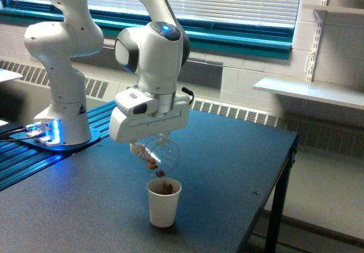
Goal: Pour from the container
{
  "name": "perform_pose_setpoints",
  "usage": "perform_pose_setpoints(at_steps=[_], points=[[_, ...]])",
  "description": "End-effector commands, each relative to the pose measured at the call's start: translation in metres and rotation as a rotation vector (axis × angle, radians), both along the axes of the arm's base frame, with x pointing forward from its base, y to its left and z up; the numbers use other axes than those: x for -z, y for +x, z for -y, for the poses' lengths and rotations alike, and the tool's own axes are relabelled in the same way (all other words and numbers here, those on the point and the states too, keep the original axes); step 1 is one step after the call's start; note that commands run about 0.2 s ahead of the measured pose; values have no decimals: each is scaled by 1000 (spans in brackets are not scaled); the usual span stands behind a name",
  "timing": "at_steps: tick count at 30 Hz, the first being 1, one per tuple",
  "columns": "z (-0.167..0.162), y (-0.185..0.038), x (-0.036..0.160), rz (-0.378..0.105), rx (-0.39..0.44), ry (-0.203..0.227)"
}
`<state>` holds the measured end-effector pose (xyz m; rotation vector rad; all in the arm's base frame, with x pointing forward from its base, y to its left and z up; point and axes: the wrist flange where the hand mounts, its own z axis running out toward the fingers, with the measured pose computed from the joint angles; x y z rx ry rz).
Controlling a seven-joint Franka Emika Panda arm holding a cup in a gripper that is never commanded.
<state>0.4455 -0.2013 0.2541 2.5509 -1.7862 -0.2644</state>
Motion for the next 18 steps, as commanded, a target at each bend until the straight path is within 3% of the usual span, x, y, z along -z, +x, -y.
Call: perform_pose_setpoints(at_steps=[1, 18], points=[[4, 2, -6, 6, -4, 1], [4, 2, -7, 1, -6, 5]])
